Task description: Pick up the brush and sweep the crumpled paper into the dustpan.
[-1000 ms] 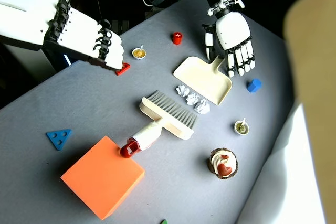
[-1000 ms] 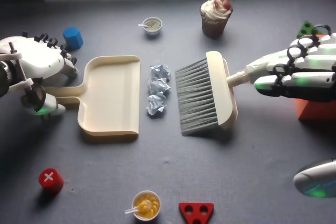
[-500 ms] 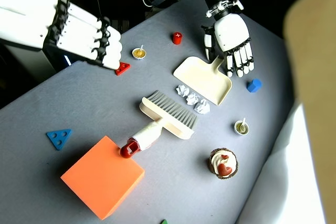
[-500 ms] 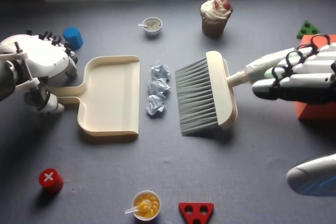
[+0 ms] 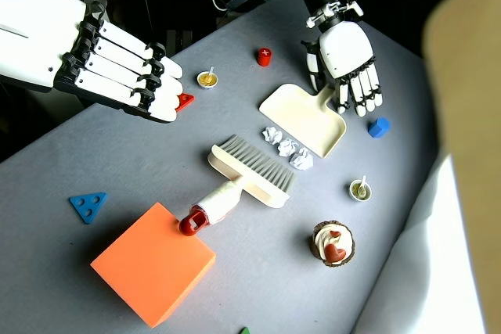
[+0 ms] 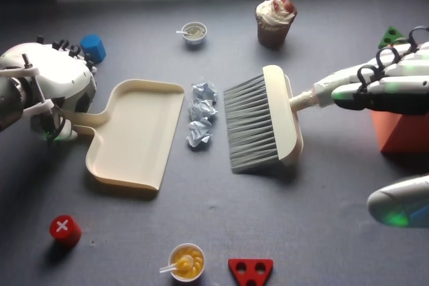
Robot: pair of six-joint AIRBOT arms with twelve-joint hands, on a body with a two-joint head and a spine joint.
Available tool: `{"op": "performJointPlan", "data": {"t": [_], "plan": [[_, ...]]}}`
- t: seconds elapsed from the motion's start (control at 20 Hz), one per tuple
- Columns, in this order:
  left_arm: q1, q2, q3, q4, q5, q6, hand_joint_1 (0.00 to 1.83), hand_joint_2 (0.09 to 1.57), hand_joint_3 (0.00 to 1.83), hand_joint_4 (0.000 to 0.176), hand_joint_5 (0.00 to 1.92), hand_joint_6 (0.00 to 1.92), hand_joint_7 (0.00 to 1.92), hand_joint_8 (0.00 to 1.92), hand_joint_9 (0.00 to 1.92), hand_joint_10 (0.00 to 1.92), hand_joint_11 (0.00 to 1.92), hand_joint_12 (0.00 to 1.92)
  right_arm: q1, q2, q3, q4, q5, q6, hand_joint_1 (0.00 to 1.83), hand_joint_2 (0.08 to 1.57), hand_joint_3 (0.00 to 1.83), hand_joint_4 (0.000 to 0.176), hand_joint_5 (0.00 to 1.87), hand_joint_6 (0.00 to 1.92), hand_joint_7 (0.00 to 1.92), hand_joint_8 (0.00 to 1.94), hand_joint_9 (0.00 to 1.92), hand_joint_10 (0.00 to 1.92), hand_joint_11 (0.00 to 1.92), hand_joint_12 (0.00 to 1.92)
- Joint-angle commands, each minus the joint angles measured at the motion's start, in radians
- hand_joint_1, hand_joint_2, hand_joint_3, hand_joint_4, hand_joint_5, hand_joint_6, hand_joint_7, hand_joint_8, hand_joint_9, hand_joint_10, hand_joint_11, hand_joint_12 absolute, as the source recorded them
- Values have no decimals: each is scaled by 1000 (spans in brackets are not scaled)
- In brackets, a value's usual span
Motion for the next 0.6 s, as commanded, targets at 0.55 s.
{"op": "performJointPlan", "data": {"t": [0.55], "plan": [[-16, -3, 22, 18, 49, 7, 1131, 1122, 0, 0, 972, 986, 294, 5, 239, 3, 240, 22, -2, -2, -20, -98, -188, 7, 0, 969, 3, 0, 196, 1, 161, 6, 163, 9, 177, 18]]}}
